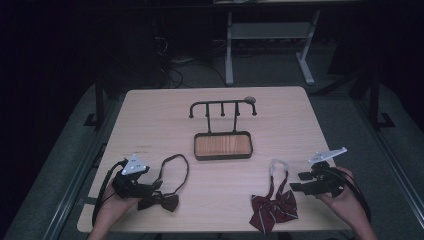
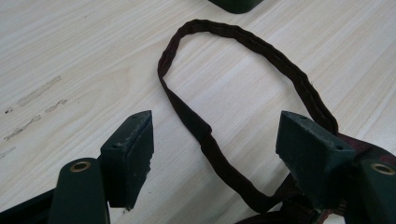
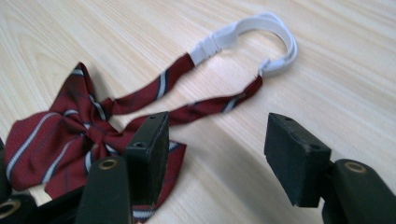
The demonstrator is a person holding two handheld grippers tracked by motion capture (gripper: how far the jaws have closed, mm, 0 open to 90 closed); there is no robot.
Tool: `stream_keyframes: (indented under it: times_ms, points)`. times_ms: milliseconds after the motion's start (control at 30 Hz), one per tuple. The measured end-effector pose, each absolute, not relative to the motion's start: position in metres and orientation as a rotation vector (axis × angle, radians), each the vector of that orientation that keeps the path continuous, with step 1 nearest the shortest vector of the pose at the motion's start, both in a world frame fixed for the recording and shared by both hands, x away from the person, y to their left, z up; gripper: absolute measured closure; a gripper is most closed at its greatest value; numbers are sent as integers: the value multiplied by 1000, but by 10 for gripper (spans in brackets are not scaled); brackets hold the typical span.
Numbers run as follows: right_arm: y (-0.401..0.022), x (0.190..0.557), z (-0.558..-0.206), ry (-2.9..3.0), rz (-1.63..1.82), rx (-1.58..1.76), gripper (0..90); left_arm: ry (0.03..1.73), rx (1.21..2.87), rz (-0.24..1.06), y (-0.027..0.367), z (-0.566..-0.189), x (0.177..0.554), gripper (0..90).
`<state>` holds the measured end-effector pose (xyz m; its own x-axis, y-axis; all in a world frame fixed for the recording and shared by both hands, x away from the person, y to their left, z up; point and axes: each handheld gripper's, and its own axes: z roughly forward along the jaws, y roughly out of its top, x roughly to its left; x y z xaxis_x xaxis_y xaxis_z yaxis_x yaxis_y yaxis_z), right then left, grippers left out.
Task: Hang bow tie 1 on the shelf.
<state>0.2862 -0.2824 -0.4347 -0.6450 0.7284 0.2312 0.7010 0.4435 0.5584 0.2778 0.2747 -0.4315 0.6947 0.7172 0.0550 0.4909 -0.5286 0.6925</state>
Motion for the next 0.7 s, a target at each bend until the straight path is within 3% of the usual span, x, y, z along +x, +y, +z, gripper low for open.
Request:
stream_keyframes:
  times_ms: [700]
  points:
    - [-260, 324, -421, 2675, 875, 1325, 450, 915, 2242, 450, 274, -432, 279, 266]
